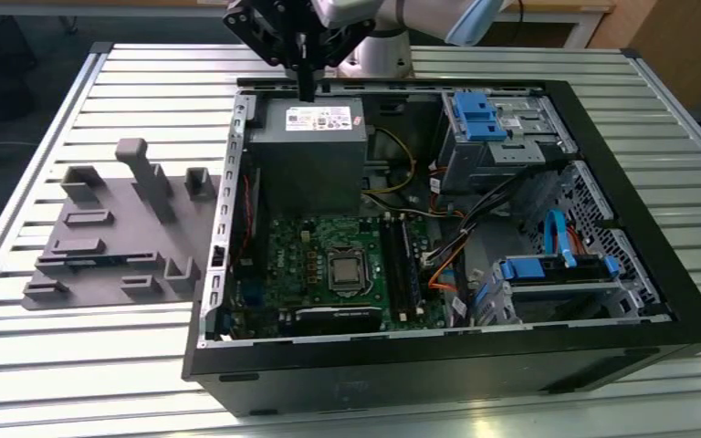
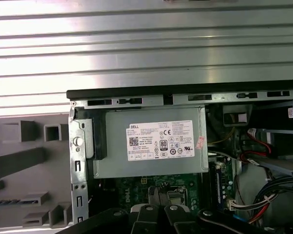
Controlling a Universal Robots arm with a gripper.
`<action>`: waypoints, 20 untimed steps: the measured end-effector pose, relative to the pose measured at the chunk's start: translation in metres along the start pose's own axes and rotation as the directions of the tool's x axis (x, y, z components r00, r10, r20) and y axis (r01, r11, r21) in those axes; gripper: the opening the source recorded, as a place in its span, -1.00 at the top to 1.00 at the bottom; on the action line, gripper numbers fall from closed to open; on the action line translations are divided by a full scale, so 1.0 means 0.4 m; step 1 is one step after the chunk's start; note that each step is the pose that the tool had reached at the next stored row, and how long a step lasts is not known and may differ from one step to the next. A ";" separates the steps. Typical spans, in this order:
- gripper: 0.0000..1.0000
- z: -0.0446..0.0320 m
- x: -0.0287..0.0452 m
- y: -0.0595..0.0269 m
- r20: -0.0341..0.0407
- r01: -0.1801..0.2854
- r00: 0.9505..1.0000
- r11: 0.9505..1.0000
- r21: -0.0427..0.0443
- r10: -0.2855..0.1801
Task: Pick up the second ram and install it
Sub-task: 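Reach for the second ram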
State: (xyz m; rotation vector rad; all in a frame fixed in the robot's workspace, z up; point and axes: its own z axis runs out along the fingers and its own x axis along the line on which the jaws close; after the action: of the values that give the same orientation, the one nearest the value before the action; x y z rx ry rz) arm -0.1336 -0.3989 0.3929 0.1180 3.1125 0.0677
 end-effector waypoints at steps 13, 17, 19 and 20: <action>0.79 0.001 0.010 -0.001 0.000 0.000 1.000 1.000 0.000 0.000; 0.79 0.001 0.014 -0.001 0.000 0.000 1.000 1.000 0.000 0.000; 0.79 0.001 0.016 -0.001 0.000 0.000 1.000 1.000 0.000 0.000; 0.79 0.001 0.018 -0.001 0.000 0.000 1.000 1.000 0.000 0.000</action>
State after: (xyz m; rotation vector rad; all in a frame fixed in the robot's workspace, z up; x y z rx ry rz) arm -0.1407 -0.3989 0.3922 0.1180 3.1125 0.0676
